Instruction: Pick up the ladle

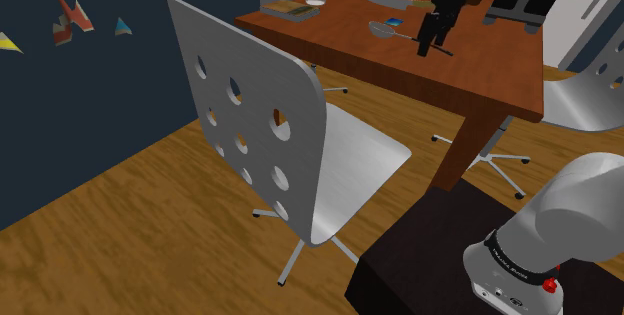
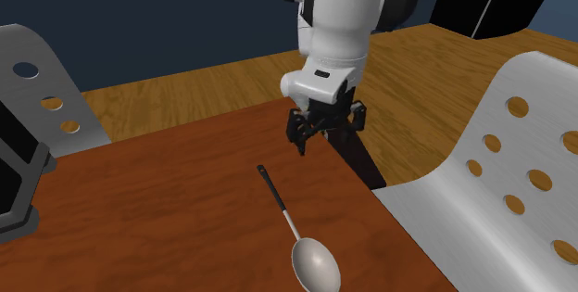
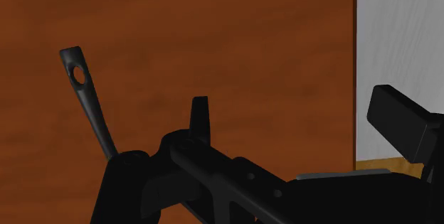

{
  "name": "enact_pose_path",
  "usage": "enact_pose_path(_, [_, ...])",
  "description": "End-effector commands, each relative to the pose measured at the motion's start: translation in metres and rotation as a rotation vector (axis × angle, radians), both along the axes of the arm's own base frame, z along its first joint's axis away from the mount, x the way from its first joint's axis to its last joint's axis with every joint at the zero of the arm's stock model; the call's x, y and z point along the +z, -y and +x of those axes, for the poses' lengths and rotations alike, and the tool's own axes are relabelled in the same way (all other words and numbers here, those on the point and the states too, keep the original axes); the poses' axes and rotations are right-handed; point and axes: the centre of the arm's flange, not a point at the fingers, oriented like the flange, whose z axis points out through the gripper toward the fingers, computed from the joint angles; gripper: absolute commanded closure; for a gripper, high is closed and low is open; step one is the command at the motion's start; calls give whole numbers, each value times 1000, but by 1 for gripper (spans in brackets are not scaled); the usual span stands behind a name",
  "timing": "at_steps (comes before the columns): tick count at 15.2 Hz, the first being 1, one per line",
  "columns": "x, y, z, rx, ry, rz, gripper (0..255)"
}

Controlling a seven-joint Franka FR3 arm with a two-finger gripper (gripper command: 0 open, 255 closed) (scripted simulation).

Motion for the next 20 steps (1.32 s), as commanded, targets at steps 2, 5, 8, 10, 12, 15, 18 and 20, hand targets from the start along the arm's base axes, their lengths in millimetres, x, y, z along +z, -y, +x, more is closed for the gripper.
enact_pose_path(2, [0, 24, 30, 48, 7, -19, 0])
enact_pose_path(5, [3, 47, 58, 94, 14, -37, 0])
enact_pose_path(8, [7, 68, 88, 140, 21, -54, 0])
enact_pose_path(10, [10, 81, 109, 170, 25, -66, 0])
enact_pose_path(12, [6, 86, 116, 181, 27, -70, 0])
enact_pose_path(15, [-10, 86, 116, 181, 27, -70, 0])
enact_pose_path(18, [-26, 86, 116, 181, 27, -70, 0])
enact_pose_path(20, [-29, 86, 116, 181, 27, -70, 0])
